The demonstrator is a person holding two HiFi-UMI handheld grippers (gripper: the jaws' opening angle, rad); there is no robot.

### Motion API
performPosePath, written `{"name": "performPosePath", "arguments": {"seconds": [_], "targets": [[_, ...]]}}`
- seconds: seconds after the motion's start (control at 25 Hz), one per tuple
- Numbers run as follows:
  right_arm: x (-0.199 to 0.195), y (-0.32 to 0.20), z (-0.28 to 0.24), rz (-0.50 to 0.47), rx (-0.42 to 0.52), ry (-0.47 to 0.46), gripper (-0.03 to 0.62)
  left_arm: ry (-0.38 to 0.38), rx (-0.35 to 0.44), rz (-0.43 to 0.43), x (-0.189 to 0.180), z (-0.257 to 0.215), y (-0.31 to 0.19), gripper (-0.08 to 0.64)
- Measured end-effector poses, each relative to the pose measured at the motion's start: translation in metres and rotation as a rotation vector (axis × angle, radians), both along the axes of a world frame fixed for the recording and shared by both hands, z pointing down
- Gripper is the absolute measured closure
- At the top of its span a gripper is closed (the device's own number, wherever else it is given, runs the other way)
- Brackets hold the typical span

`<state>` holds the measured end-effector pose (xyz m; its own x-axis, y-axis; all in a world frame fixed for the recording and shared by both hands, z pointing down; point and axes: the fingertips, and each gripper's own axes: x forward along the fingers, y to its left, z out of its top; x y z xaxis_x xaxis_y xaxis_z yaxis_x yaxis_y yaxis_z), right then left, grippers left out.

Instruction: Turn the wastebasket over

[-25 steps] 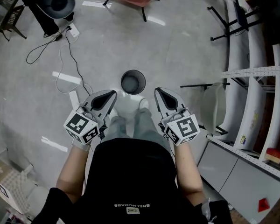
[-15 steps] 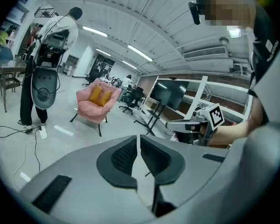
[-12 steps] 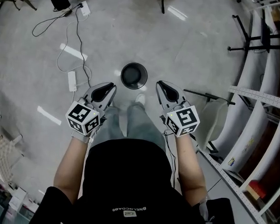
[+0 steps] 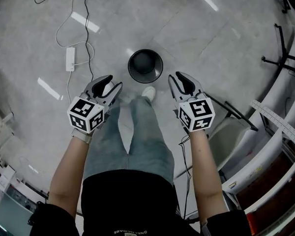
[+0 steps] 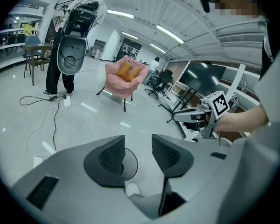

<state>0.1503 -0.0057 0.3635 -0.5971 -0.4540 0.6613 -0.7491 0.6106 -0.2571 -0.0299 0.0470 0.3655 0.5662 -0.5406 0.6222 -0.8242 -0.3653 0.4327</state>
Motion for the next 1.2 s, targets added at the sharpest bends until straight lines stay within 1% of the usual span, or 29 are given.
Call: {"name": "performPosePath", "arguments": {"seconds": [0.12, 0.4, 0.6, 0.76, 0.92, 1.08, 1.16, 1.2], "targets": [[0.005, -0.003, 0.069, -0.038, -0.063, 0.04, 0.474, -0.017, -0.043, -0.03, 0.001, 0.059, 0.0, 0.366], [0.007, -0.008, 0.219, -0.092, -0.214, 0.101, 0.44, -0.008, -0.184, -0.09, 0.001, 0.205, 0.006, 0.328], [0.01, -0.017, 0.303, -0.111, -0.27, 0.149, 0.437, 0.009, -0.245, -0.148, -0.001, 0.291, 0.001, 0.324], [0.016, -0.015, 0.357, -0.128, -0.318, 0.184, 0.434, 0.031, -0.313, -0.186, 0.002, 0.351, 0.009, 0.324], [0.02, -0.018, 0.397, -0.13, -0.348, 0.194, 0.433, 0.046, -0.34, -0.213, 0.006, 0.397, 0.007, 0.324], [0.02, -0.015, 0.427, -0.128, -0.375, 0.194, 0.433, 0.06, -0.36, -0.258, 0.005, 0.428, 0.005, 0.325], [0.018, -0.015, 0.436, -0.125, -0.376, 0.192, 0.434, 0.063, -0.36, -0.258, 0.006, 0.437, 0.003, 0.332], [0.017, -0.015, 0.438, -0.124, -0.373, 0.19, 0.448, 0.063, -0.354, -0.252, 0.006, 0.439, 0.002, 0.354]]}}
